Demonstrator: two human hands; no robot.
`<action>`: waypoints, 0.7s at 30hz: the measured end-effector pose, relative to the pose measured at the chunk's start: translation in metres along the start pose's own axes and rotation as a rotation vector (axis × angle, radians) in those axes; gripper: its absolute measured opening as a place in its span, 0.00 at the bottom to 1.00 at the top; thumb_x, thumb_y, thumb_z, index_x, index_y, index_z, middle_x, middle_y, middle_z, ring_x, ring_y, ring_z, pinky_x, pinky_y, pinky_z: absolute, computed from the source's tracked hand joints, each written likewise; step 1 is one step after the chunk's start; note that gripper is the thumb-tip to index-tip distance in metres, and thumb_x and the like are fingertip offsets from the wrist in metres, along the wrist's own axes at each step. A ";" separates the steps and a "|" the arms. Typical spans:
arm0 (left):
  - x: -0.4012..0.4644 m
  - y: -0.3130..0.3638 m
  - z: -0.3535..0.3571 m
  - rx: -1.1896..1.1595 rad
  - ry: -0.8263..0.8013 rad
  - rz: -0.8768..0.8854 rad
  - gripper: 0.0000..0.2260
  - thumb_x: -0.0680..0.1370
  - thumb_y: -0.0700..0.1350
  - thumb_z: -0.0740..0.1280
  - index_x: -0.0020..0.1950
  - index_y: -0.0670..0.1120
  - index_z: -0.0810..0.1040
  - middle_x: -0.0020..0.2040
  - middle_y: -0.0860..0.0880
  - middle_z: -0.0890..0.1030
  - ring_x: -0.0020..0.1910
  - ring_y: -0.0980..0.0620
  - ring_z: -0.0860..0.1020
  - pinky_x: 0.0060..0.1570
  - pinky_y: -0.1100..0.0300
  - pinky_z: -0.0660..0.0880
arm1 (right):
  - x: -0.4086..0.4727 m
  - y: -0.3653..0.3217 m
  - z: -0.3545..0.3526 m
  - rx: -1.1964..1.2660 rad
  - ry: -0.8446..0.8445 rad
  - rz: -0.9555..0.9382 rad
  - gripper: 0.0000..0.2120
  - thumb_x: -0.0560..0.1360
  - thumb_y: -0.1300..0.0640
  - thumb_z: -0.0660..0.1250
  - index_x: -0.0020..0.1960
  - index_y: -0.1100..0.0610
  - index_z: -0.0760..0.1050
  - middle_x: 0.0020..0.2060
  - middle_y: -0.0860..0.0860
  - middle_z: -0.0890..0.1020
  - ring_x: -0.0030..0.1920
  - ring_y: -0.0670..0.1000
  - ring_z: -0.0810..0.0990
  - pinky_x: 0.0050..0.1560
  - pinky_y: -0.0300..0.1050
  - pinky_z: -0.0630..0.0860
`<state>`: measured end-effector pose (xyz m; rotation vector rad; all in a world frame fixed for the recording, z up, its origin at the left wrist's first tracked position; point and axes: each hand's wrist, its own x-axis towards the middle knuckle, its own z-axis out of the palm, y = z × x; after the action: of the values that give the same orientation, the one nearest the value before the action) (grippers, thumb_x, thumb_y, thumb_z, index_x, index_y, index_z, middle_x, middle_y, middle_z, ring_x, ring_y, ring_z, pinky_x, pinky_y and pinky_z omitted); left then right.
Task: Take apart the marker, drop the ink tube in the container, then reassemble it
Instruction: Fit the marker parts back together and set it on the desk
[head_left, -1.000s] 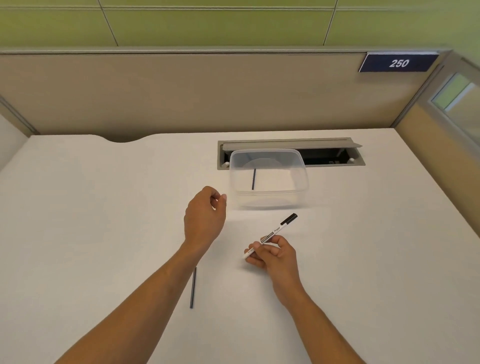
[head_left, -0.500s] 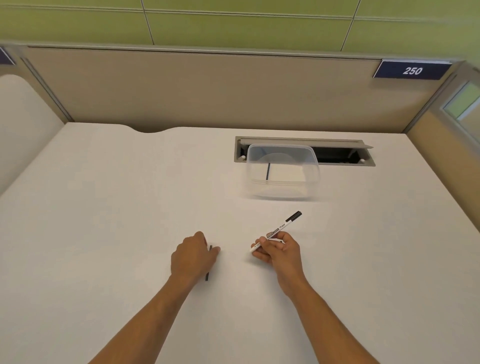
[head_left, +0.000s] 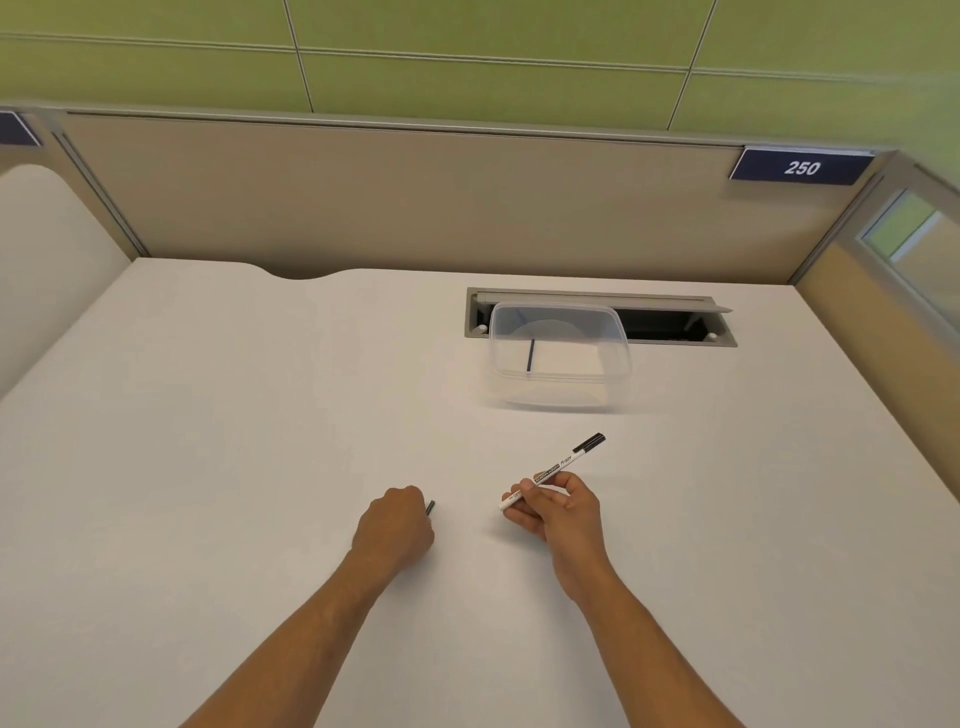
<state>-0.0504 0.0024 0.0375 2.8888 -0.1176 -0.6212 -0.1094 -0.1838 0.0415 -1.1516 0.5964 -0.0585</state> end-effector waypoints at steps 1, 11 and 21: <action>0.000 0.000 0.001 0.006 0.000 0.008 0.04 0.77 0.42 0.59 0.43 0.45 0.68 0.36 0.50 0.68 0.39 0.47 0.72 0.36 0.58 0.67 | 0.000 0.000 0.000 0.009 -0.001 0.001 0.12 0.76 0.65 0.70 0.55 0.69 0.72 0.47 0.66 0.85 0.45 0.59 0.87 0.46 0.49 0.84; 0.002 0.004 -0.007 -0.356 0.060 0.084 0.06 0.78 0.46 0.62 0.44 0.45 0.75 0.40 0.48 0.80 0.36 0.48 0.80 0.35 0.57 0.77 | 0.000 -0.002 0.003 0.129 -0.008 0.039 0.08 0.76 0.66 0.69 0.54 0.66 0.73 0.41 0.61 0.85 0.44 0.59 0.86 0.43 0.46 0.84; -0.005 0.012 -0.026 -1.137 0.035 0.049 0.04 0.76 0.39 0.69 0.45 0.38 0.80 0.37 0.42 0.84 0.33 0.50 0.80 0.37 0.57 0.80 | 0.002 -0.007 0.010 0.233 -0.002 0.078 0.05 0.77 0.67 0.68 0.51 0.66 0.74 0.43 0.64 0.84 0.42 0.58 0.87 0.42 0.45 0.84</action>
<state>-0.0444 -0.0042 0.0648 1.7856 0.1341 -0.4140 -0.1016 -0.1789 0.0496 -0.9020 0.6150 -0.0577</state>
